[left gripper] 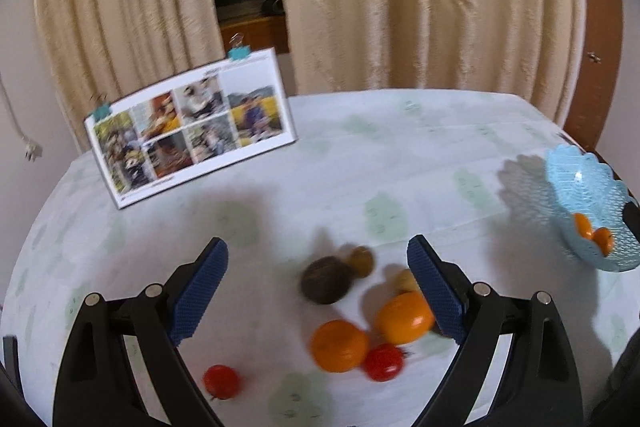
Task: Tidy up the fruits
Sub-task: 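Move both open tools back over the fruit pile, then grasp the dark purple fruit with the left tool while the right tool grasps the brown fruit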
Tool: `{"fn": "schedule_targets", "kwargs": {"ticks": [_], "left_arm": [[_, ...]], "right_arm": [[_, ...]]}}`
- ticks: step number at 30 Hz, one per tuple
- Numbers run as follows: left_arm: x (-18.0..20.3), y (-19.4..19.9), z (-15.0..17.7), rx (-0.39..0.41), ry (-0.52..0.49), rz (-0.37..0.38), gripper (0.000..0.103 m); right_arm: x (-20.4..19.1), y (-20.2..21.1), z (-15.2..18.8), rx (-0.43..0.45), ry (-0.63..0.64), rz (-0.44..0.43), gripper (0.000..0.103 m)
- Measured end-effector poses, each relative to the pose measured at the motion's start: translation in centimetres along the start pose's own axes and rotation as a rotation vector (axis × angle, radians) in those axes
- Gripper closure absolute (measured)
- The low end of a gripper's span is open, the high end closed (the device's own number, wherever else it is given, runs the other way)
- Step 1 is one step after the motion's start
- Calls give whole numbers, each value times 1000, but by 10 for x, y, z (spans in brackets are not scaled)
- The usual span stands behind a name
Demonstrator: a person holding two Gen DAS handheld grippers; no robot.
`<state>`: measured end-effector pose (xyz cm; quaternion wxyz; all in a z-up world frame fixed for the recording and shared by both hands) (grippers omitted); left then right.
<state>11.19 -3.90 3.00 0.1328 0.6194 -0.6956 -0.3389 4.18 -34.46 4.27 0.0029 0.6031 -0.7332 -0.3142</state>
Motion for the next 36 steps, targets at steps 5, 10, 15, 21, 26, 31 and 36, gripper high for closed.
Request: {"fn": "schedule_targets", "kwargs": {"ticks": [5, 10, 15, 21, 26, 31, 36], "left_arm": [[-18, -12, 15, -39, 26, 5, 12], [-20, -31, 21, -85, 20, 42, 12], [-11, -49, 27, -124, -8, 93, 15], [-6, -63, 30, -140, -8, 156, 29], [0, -64, 26, -123, -3, 230, 53], [2, -62, 28, -109, 17, 301, 62], [-12, -60, 29, -108, 30, 266, 63]], "right_arm": [[-31, -1, 19, -65, 47, -70, 20], [-53, -3, 35, -121, 83, -120, 19], [-63, -7, 45, -165, 93, -140, 19], [-66, -12, 53, -190, 100, -139, 19], [-70, -13, 58, -205, 119, -143, 19], [-79, -15, 66, -247, 137, -173, 19], [-89, -23, 84, -352, 152, -216, 19]]}}
Point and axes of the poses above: each gripper's, at about its wrist camera, not at the fingertips, and y roughly against the way its jaws point, x to its right, z to its underside, the point moved 7 cm from there along -y, roughly the way its jaws point, and after that the axes turned 12 degrees about -y, right-handed, at the moved point
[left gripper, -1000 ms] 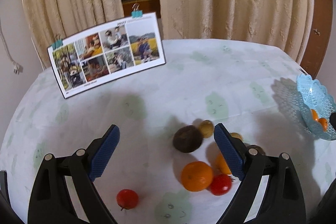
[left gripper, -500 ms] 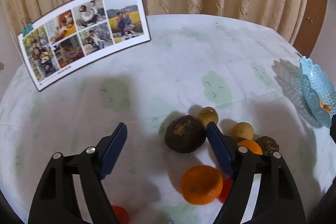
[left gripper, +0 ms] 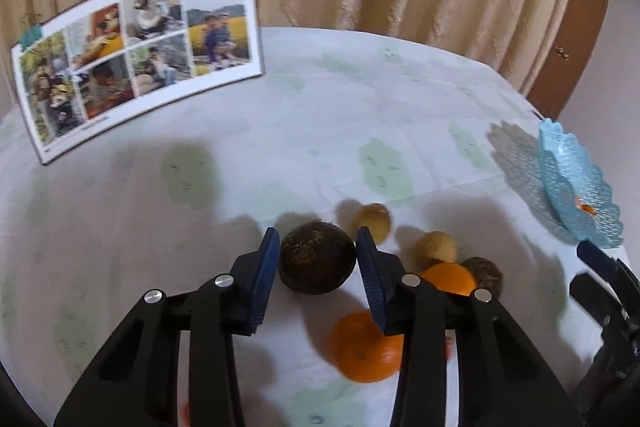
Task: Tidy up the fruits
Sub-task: 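Grasp the dark purple fruit with the left tool while the right tool grasps the brown fruit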
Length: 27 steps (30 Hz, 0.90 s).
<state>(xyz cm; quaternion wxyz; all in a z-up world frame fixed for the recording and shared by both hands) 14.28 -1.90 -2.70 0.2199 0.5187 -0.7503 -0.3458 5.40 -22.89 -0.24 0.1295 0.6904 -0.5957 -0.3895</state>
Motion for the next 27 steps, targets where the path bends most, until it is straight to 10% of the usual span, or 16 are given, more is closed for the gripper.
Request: {"fn": "schedule_targets", "kwargs": {"ticks": [7, 20, 27], "left_arm": [[-8, 6, 4, -5, -39, -102, 61], [-11, 2, 10, -17, -32, -63, 49], [-9, -4, 13, -27, -20, -15, 60]], "right_arm": [[-20, -34, 16, -128, 103, 17, 20], [-46, -75, 20, -223, 186, 14, 53], [-40, -67, 18, -209, 135, -10, 63]]}}
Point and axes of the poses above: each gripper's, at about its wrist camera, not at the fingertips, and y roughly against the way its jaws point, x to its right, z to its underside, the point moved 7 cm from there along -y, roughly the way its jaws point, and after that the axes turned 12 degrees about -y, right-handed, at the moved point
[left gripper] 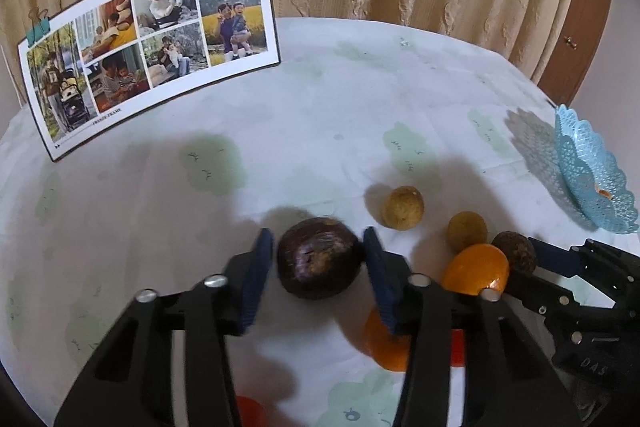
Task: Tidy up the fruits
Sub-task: 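Grasp the dark purple fruit with the left tool while the right tool grasps the brown fruit, then lower the brown fruit into the basket and open the right tool while the left tool carries its fruit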
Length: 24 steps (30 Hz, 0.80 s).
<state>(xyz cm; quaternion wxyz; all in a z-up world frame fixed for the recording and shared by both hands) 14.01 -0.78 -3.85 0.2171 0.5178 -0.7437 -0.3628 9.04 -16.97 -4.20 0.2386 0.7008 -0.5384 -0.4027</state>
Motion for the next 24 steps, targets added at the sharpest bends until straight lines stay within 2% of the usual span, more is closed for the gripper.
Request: {"fn": "schedule_targets", "kwargs": {"ticks": [9, 16, 24], "left_arm": [[2, 8, -2, 11, -1, -39, 61], [12, 22, -10, 52, -26, -51, 60], [32, 34, -17, 82, -58, -46, 60]], "right_arm": [[20, 48, -14, 134, -72, -3, 63], [73, 96, -28, 276, -185, 82, 63], [133, 133, -30, 355, -301, 155, 63]]}}
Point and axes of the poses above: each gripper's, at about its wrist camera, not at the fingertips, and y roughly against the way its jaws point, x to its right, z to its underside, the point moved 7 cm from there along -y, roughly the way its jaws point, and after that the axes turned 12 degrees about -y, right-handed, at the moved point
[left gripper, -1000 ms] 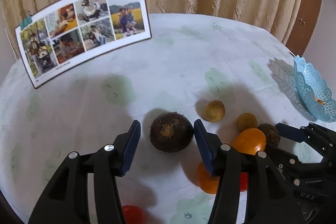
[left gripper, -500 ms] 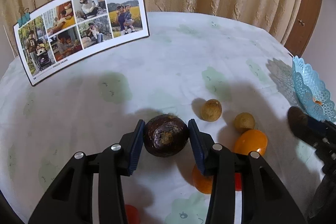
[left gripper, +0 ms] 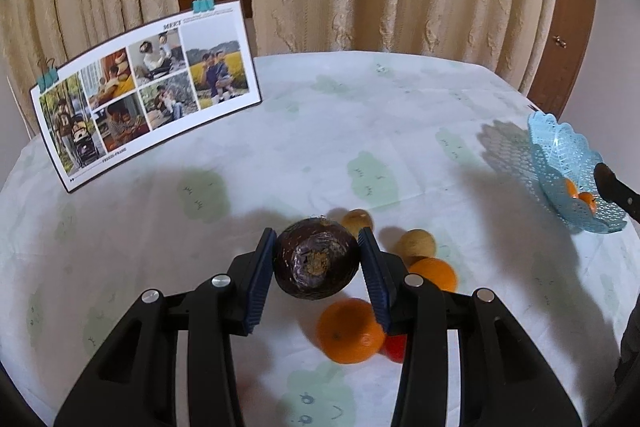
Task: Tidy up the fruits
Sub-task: 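Lower the brown fruit into the basket and open the right tool while the left tool carries its fruit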
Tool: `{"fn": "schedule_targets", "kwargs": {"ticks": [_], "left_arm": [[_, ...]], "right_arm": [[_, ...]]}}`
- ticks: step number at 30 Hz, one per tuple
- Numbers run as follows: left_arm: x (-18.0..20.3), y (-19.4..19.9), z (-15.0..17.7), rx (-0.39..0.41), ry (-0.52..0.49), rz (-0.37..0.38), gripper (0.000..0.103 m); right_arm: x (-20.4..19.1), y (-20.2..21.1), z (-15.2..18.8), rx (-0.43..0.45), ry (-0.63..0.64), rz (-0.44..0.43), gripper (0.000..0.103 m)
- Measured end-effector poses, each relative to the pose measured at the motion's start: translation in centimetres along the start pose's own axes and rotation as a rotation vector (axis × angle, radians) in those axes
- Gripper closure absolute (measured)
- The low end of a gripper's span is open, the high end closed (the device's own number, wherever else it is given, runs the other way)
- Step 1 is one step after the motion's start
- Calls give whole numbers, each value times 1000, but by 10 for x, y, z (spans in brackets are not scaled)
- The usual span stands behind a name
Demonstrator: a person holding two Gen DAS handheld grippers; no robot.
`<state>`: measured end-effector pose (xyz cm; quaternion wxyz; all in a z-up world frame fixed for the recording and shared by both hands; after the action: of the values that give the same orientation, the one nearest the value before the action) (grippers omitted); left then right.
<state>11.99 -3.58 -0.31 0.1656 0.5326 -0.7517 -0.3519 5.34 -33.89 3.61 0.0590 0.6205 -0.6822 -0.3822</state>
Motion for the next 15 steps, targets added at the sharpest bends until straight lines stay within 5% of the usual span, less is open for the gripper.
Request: {"fn": "schedule_targets", "kwargs": {"ticks": [8, 11, 15], "left_arm": [[14, 10, -10, 21, -16, 6, 60], [21, 14, -17, 32, -27, 6, 60], [35, 20, -28, 48, -51, 13, 60]], "right_arm": [[29, 8, -8, 38, -51, 46, 62], [36, 10, -8, 47, -75, 47, 49], [54, 18, -12, 87, -125, 62, 47]]}}
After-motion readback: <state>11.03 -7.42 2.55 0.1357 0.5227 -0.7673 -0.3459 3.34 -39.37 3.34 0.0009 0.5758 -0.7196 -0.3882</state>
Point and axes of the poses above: each gripper's, at about its wrist camera, not at the fingertips, and y roughly against the way its jaws point, x to its right, z to its underside, the point moved 7 cm from there along -y, roughly the way its jaws point, and after that the axes turned 12 degrees about -y, right-handed, at the moved point
